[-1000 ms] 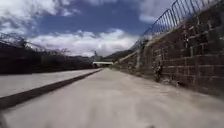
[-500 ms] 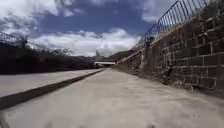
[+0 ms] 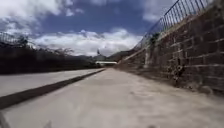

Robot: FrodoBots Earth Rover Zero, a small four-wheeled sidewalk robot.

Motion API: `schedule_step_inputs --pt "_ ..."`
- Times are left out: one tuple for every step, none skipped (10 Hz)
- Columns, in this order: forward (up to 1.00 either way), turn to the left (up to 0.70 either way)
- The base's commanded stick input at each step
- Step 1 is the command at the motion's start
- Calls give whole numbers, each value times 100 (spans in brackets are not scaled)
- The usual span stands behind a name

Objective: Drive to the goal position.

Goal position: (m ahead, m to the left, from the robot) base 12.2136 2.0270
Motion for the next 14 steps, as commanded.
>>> schedule_step_inputs --pt "100 0" --pt "100 0" --pt "100 0" --pt "100 0" --pt "100 0" --pt "100 0" --pt "100 0" --pt "100 0" --pt "100 0" --pt "100 0" --pt "100 0" --pt "100 0" --pt "100 0" --pt "100 0"
